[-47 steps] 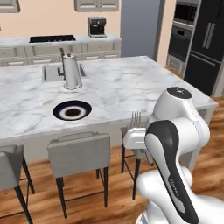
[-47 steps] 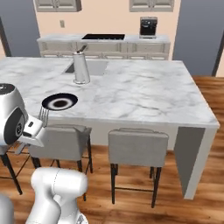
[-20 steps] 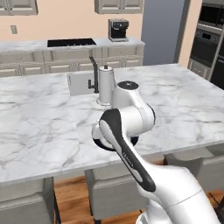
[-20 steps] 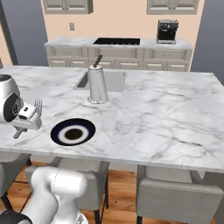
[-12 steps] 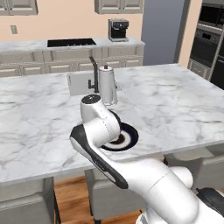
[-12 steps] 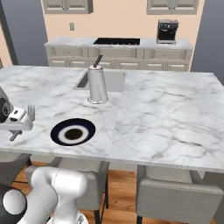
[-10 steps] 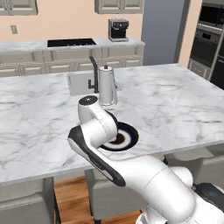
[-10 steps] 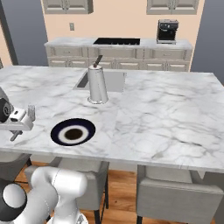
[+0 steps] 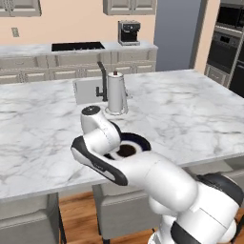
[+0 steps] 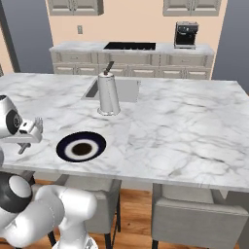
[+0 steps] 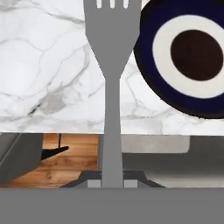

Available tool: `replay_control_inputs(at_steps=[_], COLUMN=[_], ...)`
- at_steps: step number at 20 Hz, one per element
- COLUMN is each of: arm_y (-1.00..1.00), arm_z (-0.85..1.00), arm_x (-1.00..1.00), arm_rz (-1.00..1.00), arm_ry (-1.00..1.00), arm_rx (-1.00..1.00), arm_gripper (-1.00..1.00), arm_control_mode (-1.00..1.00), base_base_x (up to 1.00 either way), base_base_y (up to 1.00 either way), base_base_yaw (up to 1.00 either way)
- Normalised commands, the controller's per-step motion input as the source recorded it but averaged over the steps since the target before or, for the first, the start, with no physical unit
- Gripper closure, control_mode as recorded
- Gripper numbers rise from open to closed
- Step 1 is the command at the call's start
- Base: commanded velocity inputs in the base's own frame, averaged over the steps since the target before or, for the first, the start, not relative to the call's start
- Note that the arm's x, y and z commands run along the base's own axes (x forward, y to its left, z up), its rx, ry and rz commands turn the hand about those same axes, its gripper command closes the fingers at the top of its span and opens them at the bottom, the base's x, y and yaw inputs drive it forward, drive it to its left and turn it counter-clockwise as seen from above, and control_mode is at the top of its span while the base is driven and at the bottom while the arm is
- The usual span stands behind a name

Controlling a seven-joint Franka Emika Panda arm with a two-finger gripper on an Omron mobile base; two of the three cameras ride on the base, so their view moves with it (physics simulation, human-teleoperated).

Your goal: Take the fork and place it on the left side of the plate. Then take the spoon and place it on the right side of the plate. Make sure they're directly next to the plate.

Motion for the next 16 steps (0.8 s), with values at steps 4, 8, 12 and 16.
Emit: replay_control_inputs(at_steps=[4,8,12,16], arm_y=[0.0,0.04,0.03,0.0], arm_z=[-0.38,-0.4,-0.37,-0.35], arm_x=[0.31,0.41,0.42,0.23], arm_rz=[0.02,0.01,0.0,0.0], arm_ry=[0.01,0.02,0.01,0.0], arm_rx=[0.0,0.0,0.0,0.0], arm_gripper=[1.0,1.0,1.0,1.0], arm_control_mode=[-1.0,-1.0,-1.0,-1.0], base_base_x=[0.0,0.0,0.0,0.0], base_base_y=[0.0,0.0,0.0,0.0], base_base_yaw=[0.0,0.0,0.0,0.0])
